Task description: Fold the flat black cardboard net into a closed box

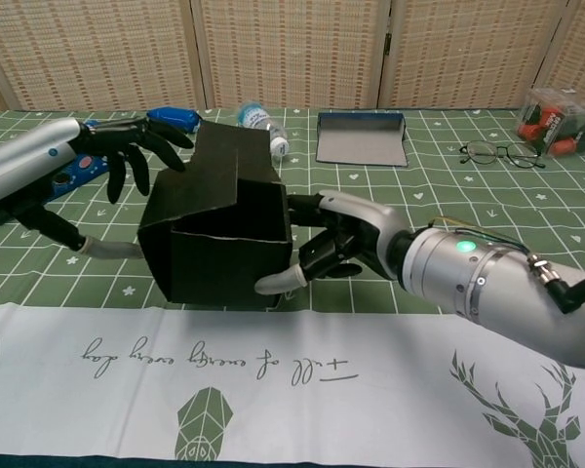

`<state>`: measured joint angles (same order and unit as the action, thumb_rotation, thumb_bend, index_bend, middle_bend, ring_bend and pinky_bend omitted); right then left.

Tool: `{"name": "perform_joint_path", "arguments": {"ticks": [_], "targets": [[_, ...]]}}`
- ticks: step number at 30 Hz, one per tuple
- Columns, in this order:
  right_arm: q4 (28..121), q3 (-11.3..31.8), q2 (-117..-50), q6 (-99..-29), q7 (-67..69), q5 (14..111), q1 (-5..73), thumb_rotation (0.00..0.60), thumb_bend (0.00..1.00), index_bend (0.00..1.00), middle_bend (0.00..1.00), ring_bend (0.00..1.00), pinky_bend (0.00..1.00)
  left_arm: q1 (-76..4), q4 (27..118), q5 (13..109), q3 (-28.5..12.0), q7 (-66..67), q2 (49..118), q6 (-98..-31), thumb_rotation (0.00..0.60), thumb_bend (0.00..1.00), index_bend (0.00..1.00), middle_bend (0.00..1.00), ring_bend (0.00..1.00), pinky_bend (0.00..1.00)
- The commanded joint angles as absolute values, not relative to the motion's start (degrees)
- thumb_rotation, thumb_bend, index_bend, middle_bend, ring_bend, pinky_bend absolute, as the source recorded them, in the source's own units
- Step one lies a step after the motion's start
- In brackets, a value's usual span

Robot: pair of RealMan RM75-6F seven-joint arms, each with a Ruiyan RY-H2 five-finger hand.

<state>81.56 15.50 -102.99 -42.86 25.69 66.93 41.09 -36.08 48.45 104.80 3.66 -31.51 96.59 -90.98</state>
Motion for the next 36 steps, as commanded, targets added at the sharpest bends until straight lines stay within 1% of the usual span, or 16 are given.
{"name": "perform_joint_path", "arguments": {"ticks": [1, 12, 15, 18, 26, 28, 33, 36], "targets": [[81.4, 15.5, -102.9, -43.3, 26.5, 67.4, 40.6, 0.600, 0.35, 0.47, 0.46, 0.80, 1.00, -36.0, 48.2, 104.9, 3.8, -31.2, 96.5, -91.3, 0.600, 0.13, 0.28, 0.19, 0.44, 0.58], [82.1, 15.4, -103.1, -42.5, 26.5, 67.7, 41.2, 0.600, 0.35, 0.47, 0.46, 0.80, 1.00, -37.5, 46.0, 106.8, 5.2, -30.1, 97.3, -90.5, 0.600, 0.13, 0.28, 0.18, 0.44, 0.58], [82.0, 15.7, -103.6, -42.7, 25.6, 67.1, 41.6, 0.600, 0.35, 0.47, 0.46, 0.80, 1.00, -38.5, 45.4, 107.9, 5.8, -29.2, 97.1, -90.3, 0.600, 0.13, 0.29, 0.18, 0.44, 0.58], [82.1, 15.9, -104.1, -42.7, 25.1, 66.8, 41.9, 0.600, 0.35, 0.47, 0.46, 0.80, 1.00, -39.2, 45.3, 108.6, 6.4, -29.1, 96.7, -89.8, 0.600, 0.13, 0.32, 0.21, 0.44, 0.58], [82.1, 16.3, -104.9, -42.8, 24.1, 65.9, 42.3, 0.600, 0.35, 0.47, 0.46, 0.80, 1.00, -41.2, 46.0, 110.2, 8.2, -28.6, 95.2, -87.7, 0.600, 0.13, 0.43, 0.32, 0.46, 0.58], [82.3, 16.4, -104.9, -42.8, 24.1, 65.9, 42.4, 0.600, 0.35, 0.47, 0.46, 0.80, 1.00, -41.6, 46.2, 110.6, 8.5, -28.2, 94.9, -87.5, 0.600, 0.13, 0.48, 0.36, 0.47, 0.58], [82.9, 16.2, -104.8, -42.6, 24.0, 66.1, 42.5, 0.600, 0.35, 0.47, 0.46, 0.80, 1.00, -42.7, 44.9, 112.5, 9.5, -25.8, 95.1, -87.8, 0.600, 0.13, 0.58, 0.48, 0.49, 0.58], [83.0, 16.0, -104.9, -42.8, 23.8, 66.1, 42.4, 0.600, 0.36, 0.47, 0.46, 0.80, 1.00, -43.1, 44.5, 113.1, 9.9, -25.7, 95.4, -88.0, 0.600, 0.13, 0.60, 0.54, 0.50, 0.58]]}}
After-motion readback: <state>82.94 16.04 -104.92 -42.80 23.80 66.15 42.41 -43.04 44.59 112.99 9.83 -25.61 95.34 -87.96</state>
